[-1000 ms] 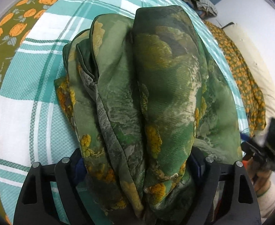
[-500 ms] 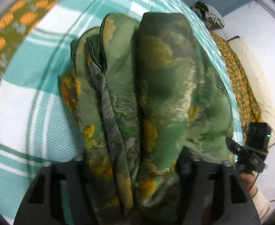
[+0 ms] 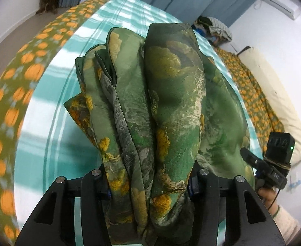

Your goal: Fold large clothes

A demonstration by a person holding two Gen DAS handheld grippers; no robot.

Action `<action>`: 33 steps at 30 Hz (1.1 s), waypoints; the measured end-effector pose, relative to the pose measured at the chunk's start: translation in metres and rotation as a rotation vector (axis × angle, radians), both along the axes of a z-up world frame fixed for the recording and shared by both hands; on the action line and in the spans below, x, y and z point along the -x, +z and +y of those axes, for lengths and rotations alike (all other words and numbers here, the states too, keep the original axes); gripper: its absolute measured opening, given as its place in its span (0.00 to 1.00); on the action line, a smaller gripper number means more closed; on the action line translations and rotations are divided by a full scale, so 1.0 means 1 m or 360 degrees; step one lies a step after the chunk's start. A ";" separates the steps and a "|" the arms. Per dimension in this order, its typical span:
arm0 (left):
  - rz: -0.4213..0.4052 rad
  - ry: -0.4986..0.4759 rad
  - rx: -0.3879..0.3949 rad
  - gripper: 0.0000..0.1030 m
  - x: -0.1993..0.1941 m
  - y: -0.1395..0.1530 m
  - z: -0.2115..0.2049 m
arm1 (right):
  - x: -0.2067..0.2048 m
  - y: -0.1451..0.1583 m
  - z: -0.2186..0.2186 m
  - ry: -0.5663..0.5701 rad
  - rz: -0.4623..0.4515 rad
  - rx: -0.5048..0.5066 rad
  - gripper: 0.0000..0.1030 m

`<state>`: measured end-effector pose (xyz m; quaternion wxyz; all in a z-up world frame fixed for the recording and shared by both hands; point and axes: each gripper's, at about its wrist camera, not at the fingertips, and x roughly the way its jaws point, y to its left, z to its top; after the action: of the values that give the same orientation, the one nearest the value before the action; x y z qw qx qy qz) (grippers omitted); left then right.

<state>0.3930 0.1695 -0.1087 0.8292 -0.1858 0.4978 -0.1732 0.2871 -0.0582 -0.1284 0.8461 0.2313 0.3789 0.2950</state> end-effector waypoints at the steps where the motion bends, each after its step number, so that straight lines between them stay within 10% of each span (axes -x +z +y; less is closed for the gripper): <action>1: 0.0011 0.0006 -0.0008 0.49 -0.017 -0.008 -0.004 | -0.015 -0.003 -0.003 -0.0002 0.0017 -0.0006 0.61; 5: 0.0076 0.0020 -0.0032 0.51 -0.047 -0.042 0.000 | -0.063 -0.031 -0.011 0.0006 0.0117 -0.0023 0.61; 9: 0.0181 0.0097 -0.0031 0.81 -0.053 -0.088 0.001 | -0.084 -0.078 -0.018 -0.0013 0.0283 -0.0058 0.64; 17: -0.0133 0.0108 -0.0212 0.93 0.016 -0.032 0.002 | -0.034 -0.059 -0.047 -0.0134 0.0238 -0.0093 0.75; 26: -0.0708 0.0236 -0.0711 1.00 0.146 0.053 -0.063 | 0.104 0.044 -0.031 -0.0397 -0.0286 0.0888 0.77; 33: -0.0583 0.0228 -0.0686 1.00 0.200 0.060 -0.104 | 0.176 0.068 -0.022 -0.0587 -0.0324 0.1086 0.77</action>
<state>0.1929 0.0651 -0.0483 0.9358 -0.0057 0.3507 -0.0353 0.1116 -0.0799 -0.0605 0.9463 -0.0291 0.3214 0.0168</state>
